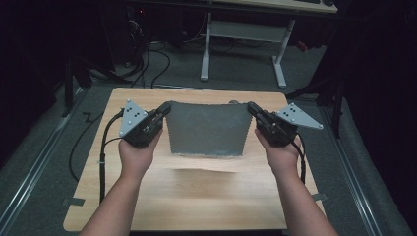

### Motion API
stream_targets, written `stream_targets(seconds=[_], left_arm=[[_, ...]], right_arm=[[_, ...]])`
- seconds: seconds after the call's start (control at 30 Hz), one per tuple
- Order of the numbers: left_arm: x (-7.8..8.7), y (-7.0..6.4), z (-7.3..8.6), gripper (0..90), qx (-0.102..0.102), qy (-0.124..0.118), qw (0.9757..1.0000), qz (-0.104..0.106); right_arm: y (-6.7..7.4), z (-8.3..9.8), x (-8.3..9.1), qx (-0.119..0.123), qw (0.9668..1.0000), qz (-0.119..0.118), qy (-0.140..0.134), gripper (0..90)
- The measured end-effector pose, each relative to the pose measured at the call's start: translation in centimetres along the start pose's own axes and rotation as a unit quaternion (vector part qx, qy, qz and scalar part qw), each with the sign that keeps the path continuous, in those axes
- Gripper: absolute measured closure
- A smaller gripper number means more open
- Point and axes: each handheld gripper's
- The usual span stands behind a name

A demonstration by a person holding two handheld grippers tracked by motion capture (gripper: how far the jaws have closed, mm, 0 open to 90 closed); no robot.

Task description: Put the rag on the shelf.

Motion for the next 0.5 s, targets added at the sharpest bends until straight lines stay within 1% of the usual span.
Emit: stream_targets(seconds=[0.1,0.17,0.2,0.23,0.27,0.3,0.33,0.37,0.4,0.43,0.47,0.5], left_arm=[[-0.1,0.0,-0.3,90.0,-0.001,-0.003,1.0000,-0.002],[-0.4,0.2,-0.4,90.0,-0.005,-0.002,1.0000,-0.003],[-0.8,0.5,-0.4,90.0,-0.013,0.004,0.9999,-0.008],[-0.8,0.5,-0.4,90.0,-0.013,0.004,0.9999,-0.008],[-1.2,0.8,-0.3,90.0,-0.013,0.007,0.9998,-0.009],[-2.0,1.4,-0.2,90.0,-0.007,0.015,0.9998,-0.011],[-2.0,1.4,-0.2,90.0,-0.007,0.015,0.9998,-0.011],[-2.9,1.8,-0.3,90.0,-0.014,0.022,0.9995,-0.018],[-3.3,2.0,-0.3,90.0,-0.019,0.023,0.9993,-0.021],[-3.6,2.3,-0.2,90.0,-0.017,0.021,0.9994,-0.023],[-3.6,2.3,-0.2,90.0,-0.017,0.021,0.9994,-0.023],[-4.5,3.0,0.0,90.0,-0.009,0.024,0.9994,-0.024]], right_arm=[[-0.1,-0.4,-0.1,0.003,1.0000,0.000,-0.003,89.0],[-0.1,-0.5,-0.2,0.005,1.0000,0.002,-0.005,89.0],[-0.2,-0.5,-0.3,0.008,1.0000,0.005,-0.003,89.0],[-0.3,-0.5,-0.5,0.008,0.9999,0.006,-0.003,89.0],[-0.3,-0.5,-0.5,0.008,0.9999,0.006,-0.003,89.0],[-0.6,-0.4,-1.1,0.008,0.9999,0.008,0.002,89.0],[-0.7,-0.4,-1.4,0.008,0.9999,0.008,0.003,89.1],[-0.8,-0.4,-1.8,0.007,0.9999,0.010,0.004,89.1],[-0.8,-0.3,-2.2,0.003,0.9999,0.010,0.006,89.1],[-0.9,-0.3,-2.5,-0.001,0.9999,0.010,0.009,89.1],[-0.9,-0.3,-2.5,-0.001,0.9999,0.010,0.009,89.1],[-1.2,-0.2,-3.3,0.000,0.9999,0.013,0.009,89.1]])
Point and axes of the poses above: each handheld gripper's, and its own axes: x roughly backward along the jaws, z roughly out of its underside, y roughly to its left, and after that the axes turned 9 degrees about x, right-handed
